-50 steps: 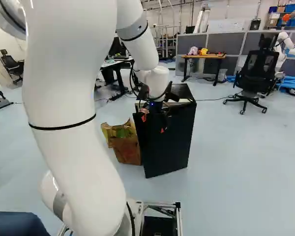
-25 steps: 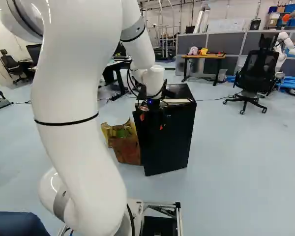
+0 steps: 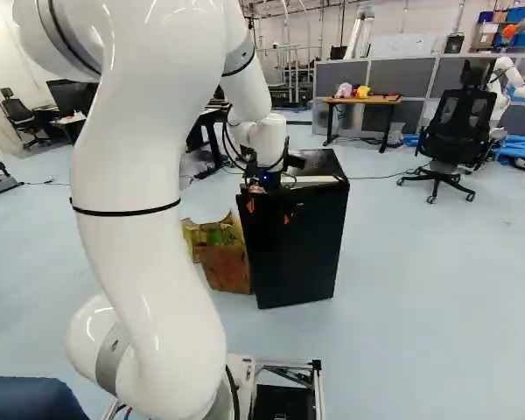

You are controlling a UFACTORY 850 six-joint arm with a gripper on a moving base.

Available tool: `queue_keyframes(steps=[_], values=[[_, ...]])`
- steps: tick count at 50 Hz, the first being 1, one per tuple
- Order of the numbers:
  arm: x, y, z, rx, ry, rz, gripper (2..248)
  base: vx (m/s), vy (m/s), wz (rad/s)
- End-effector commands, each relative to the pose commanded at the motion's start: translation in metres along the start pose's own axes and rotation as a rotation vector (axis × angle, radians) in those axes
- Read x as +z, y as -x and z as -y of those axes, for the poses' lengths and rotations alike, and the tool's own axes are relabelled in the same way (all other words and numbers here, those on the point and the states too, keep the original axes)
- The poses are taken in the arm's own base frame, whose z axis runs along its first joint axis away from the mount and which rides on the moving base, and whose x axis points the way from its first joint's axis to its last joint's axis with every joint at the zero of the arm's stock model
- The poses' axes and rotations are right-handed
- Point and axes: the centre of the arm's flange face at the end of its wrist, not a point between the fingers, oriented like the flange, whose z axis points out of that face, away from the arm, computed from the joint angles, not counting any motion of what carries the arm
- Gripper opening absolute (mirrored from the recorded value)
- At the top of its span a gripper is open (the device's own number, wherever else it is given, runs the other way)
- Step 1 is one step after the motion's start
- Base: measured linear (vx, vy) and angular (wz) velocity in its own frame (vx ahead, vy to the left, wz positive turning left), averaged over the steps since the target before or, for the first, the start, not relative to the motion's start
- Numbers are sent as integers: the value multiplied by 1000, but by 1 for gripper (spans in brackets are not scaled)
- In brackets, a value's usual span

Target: Grab a drink from the fridge

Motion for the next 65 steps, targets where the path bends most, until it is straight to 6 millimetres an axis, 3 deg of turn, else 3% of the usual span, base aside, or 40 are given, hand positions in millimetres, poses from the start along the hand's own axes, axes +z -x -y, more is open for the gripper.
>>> queue_keyframes(steps=[43, 65], values=[[6, -32, 28, -150, 56, -72, 247, 0, 0, 0], [6, -37, 28, -198, 85, -114, 247, 0, 0, 0]])
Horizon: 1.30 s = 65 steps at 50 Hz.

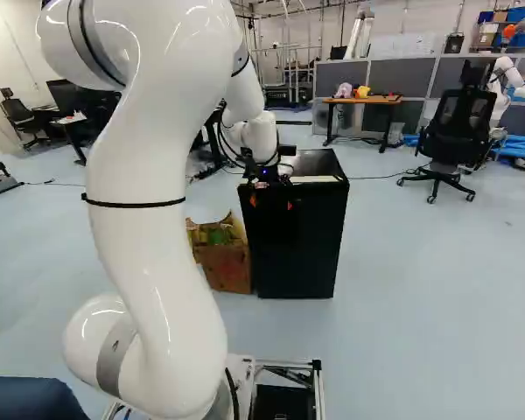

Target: Grab a drink from the fridge

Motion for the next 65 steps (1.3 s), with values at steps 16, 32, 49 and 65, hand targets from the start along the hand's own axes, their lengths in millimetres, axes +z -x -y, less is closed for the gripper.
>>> queue_keyframes(steps=[16, 32, 49, 65], values=[[0, -3, -2, -30, 19, -35, 247, 0, 0, 0], [0, -7, -3, -61, 38, -72, 247, 0, 0, 0], [-1, -10, -5, -93, 56, -111, 247, 0, 0, 0], [-1, -12, -5, -103, 61, -126, 247, 0, 0, 0]])
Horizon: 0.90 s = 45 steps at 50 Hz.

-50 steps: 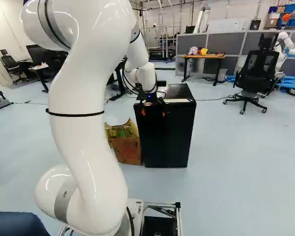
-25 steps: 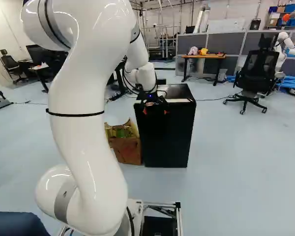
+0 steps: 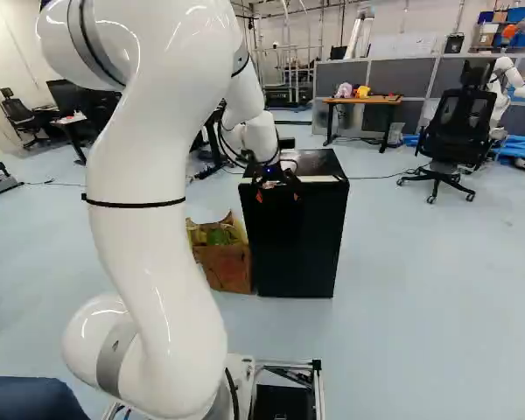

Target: Grab a drink from the fridge

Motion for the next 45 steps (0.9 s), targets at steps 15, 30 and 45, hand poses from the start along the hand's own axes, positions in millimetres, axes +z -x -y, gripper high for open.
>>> queue_keyframes(steps=[15, 30, 45], values=[[-2, 6, 0, 1, 0, 5, 247, 0, 0, 0], [-12, 30, 3, 1, -3, 23, 247, 0, 0, 0], [-21, 55, 7, 1, -4, 27, 247, 0, 0, 0]])
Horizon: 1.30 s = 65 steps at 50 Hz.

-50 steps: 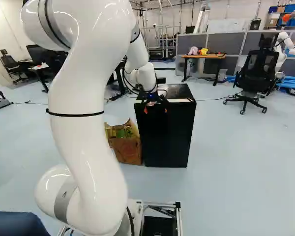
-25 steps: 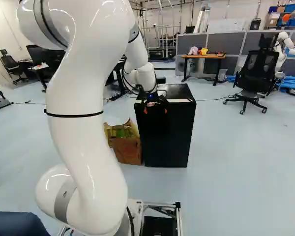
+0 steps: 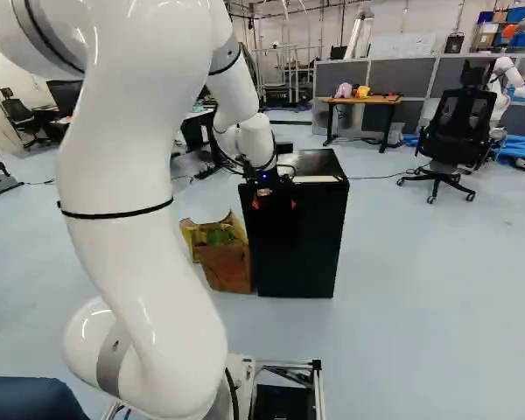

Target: Grab a drink from the fridge

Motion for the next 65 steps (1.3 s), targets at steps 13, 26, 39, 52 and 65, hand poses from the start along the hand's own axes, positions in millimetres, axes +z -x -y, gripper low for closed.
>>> queue_keyframes(steps=[13, 26, 39, 52, 65], values=[[-8, 19, 3, 0, 4, -40, 247, 0, 0, 0], [-16, 35, 8, -4, 9, -105, 247, 0, 0, 0], [-23, 41, 20, -25, 8, -185, 247, 0, 0, 0], [-28, 43, 34, -49, 3, -269, 247, 0, 0, 0], [-33, 42, 44, -55, -2, -357, 247, 0, 0, 0]])
